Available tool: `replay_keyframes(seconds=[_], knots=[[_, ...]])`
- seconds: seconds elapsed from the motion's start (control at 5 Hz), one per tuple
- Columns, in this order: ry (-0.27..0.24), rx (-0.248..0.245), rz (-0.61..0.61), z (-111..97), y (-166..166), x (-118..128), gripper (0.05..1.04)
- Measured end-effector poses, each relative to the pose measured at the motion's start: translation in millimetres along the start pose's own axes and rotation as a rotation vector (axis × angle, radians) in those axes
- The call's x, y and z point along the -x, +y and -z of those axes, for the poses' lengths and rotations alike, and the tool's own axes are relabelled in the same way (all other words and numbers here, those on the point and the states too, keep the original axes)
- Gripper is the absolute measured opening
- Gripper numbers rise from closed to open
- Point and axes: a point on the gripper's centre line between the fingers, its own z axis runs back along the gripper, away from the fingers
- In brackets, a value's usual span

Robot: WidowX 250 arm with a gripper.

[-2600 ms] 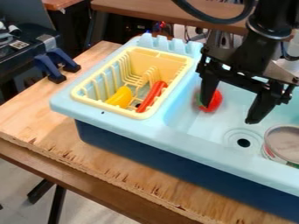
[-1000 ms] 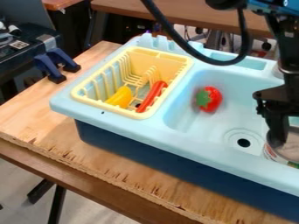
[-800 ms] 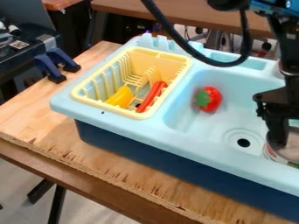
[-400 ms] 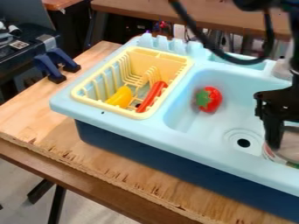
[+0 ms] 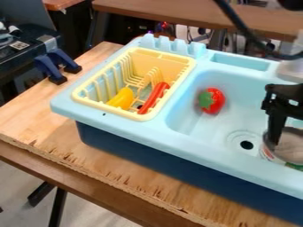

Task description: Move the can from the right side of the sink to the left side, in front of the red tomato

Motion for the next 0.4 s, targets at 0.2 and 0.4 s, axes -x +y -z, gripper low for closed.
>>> replay_keyframes(seconds=[0.2,0.4], knots=[[0.016,-0.057,-0.016,0,15,-3,1.002],[-0.005,-0.13,-0.053,-2,43,-2,1.002]])
